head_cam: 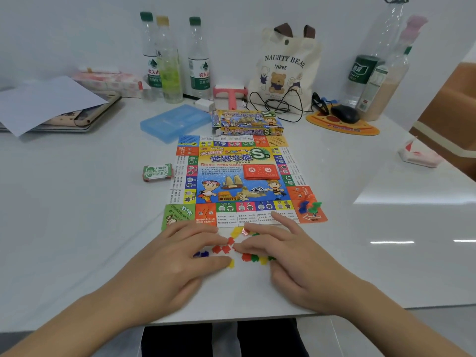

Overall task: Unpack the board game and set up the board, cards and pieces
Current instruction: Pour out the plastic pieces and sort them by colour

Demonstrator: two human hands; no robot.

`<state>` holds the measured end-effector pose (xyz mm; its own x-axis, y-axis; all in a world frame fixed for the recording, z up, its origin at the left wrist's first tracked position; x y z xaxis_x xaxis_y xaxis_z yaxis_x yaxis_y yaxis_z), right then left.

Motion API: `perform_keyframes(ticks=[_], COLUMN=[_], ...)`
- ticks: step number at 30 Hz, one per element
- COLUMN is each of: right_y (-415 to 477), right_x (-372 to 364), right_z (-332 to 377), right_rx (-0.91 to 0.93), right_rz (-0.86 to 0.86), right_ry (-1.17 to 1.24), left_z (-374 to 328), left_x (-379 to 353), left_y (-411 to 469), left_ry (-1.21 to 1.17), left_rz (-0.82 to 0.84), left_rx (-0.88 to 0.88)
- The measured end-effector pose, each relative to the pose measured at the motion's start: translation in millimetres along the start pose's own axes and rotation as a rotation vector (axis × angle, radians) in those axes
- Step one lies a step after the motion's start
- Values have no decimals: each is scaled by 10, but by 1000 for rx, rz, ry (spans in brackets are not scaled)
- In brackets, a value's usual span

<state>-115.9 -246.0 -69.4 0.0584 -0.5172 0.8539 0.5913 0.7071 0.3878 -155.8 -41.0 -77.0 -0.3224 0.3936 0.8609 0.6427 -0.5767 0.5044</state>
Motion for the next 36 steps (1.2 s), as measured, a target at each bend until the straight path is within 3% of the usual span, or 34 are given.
perform_keyframes(ticks=[6, 14, 27, 36], right_y=[63, -5, 13, 25], right_x=[-55, 63, -3, 33], right_z=[35, -118, -85, -97], right_rx=[13, -22, -5, -17], right_rz=[25, -106, 21, -12], right_ry=[10, -49, -97, -81], left_z=[36, 56, 66, 120], left_x=[60, -9, -5, -68], left_y=[-23, 34, 168, 215], left_ry=[27, 101, 92, 113], left_rz=[-21, 74, 23, 46], left_rx=[6, -22, 36, 101])
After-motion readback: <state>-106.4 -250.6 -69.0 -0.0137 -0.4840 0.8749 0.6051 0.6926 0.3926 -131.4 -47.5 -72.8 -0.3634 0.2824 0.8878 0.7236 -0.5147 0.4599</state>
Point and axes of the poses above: each hand's wrist, its own y-axis towards the middle knuckle, its own x-axis out of the back of the hand, z = x × y, the point moved 4 cm from there along y, towards the middle knuckle, and after that the axes turned 11 degrees about -z, right-handed, at the moved point
